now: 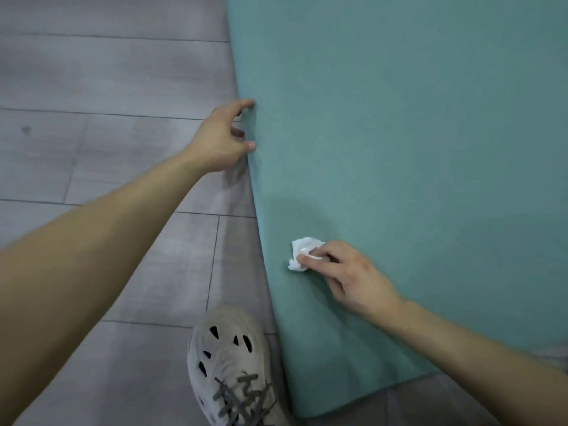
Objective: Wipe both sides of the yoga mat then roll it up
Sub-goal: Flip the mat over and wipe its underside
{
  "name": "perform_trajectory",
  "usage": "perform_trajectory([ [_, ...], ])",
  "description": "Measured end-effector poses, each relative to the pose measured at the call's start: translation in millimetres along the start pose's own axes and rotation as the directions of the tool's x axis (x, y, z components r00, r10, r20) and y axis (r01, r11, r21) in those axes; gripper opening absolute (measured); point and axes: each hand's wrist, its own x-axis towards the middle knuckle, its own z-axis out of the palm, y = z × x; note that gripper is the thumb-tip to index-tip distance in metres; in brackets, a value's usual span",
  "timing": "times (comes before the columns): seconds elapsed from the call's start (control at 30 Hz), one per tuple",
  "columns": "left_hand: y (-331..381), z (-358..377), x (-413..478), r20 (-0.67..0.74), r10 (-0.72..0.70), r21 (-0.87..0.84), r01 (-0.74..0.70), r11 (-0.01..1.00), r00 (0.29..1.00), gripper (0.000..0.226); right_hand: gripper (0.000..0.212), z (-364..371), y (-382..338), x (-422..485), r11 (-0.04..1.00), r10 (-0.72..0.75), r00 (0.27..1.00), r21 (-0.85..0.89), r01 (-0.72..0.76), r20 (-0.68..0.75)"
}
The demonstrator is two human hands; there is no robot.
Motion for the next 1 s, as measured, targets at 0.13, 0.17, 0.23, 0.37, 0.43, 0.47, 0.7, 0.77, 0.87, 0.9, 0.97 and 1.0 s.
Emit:
perform_trajectory([
  [0.13, -4.2, -11.3, 12.5, 0.034, -0.032, -0.010, 0.033, 0.999, 0.999, 0.073, 0.042, -2.4, 10.1, 78.3, 0.999, -0.002, 0.998, -0.050, -0.001, -0.056],
  [0.17, -4.7, -11.9, 13.2, 0.025, -0.025, 0.008, 0.025, 1.000, 0.999, 0.065, 0.039, -2.8, 14.6, 112.8, 0.997, 0.040, 0.993, -0.062, -0.047, -0.108],
  [0.23, -7.9, -12.3, 15.9, 0.012, -0.017, 0.033, 0.016, 0.999, 1.000, 0.049, 0.033, -4.0, 18.7, 177.9, 0.983, 0.167, 0.964, -0.044, -0.180, -0.205],
  [0.37, -11.6, -12.3, 20.7, 0.028, -0.030, 0.034, 0.029, 0.999, 0.999, 0.041, 0.034, 3.4, 8.2, 208.0, 0.956, 0.287, 0.920, 0.014, -0.294, -0.266],
  [0.43, -9.6, -10.1, 24.6, -0.020, 0.002, 0.039, -0.001, 0.999, 1.000, 0.031, 0.037, 8.7, -0.6, 164.5, 0.975, 0.216, 0.944, 0.002, -0.223, -0.249],
  [0.47, -8.2, -7.8, 27.1, -0.050, 0.011, 0.040, -0.009, 0.999, 0.999, 0.025, 0.039, 11.1, -4.6, 134.8, 0.986, 0.161, 0.962, -0.004, -0.166, -0.220],
  [0.7, -8.3, -5.2, 38.5, -0.077, -0.061, -0.146, 0.050, 0.988, 0.995, 0.015, 0.037, 11.3, -7.4, 90.9, 0.998, 0.058, 0.994, 0.012, -0.057, -0.097],
  [0.77, -9.5, -7.8, 39.7, -0.065, -0.059, -0.159, 0.048, 0.986, 0.996, 0.011, 0.035, 10.7, 3.8, 158.5, 0.992, 0.120, 0.973, -0.001, -0.123, -0.199],
  [0.87, -13.0, -9.9, 39.5, -0.047, -0.050, -0.141, 0.043, 0.989, 0.998, 0.012, 0.032, 3.3, 14.0, 238.3, 0.955, 0.294, 0.901, 0.065, -0.289, -0.319],
  [0.9, -13.0, -9.2, 39.6, -0.038, -0.052, -0.148, 0.046, 0.988, 0.998, 0.013, 0.032, 2.3, 13.8, 246.1, 0.948, 0.316, 0.893, 0.075, -0.308, -0.321],
  [0.97, -12.4, -6.7, 40.2, -0.041, -0.060, -0.162, 0.053, 0.985, 0.997, 0.012, 0.033, 3.6, 10.6, 232.3, 0.958, 0.282, 0.912, 0.037, -0.284, -0.298],
  [1.0, -9.5, -4.8, 39.5, -0.047, -0.076, -0.191, 0.066, 0.979, 0.996, 0.010, 0.034, 4.4, 8.2, 211.7, 0.966, 0.250, 0.927, 0.007, -0.258, -0.280],
])
